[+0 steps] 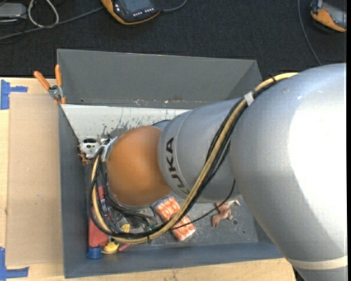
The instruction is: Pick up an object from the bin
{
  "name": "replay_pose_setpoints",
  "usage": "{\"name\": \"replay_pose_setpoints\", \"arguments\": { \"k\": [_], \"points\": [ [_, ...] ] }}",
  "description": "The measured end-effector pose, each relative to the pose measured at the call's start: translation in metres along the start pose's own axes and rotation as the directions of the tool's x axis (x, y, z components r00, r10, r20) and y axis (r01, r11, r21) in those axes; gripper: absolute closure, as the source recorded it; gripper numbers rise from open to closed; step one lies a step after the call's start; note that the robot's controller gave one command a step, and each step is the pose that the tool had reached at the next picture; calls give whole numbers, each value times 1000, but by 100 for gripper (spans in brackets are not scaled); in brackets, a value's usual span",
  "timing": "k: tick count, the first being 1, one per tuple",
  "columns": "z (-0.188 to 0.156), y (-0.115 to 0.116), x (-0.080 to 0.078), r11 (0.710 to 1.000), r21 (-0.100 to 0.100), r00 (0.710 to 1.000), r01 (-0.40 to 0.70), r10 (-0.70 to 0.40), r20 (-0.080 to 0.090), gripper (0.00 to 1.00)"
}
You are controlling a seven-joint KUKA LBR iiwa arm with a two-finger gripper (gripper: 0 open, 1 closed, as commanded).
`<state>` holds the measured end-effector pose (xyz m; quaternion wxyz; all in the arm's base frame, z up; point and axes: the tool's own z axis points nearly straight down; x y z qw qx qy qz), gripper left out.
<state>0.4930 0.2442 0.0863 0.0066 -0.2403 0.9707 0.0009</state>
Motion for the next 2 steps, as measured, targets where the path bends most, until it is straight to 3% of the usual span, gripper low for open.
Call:
{"name": "replay_pose_setpoints", "arguments": {
  "k": [1,2],
  "points": [
    [-69,-14,9,1000,-1,1000,1,-1,-8,100],
    [-121,-2,5,999,-2,999,-33,33,-5,100]
  ]
}}
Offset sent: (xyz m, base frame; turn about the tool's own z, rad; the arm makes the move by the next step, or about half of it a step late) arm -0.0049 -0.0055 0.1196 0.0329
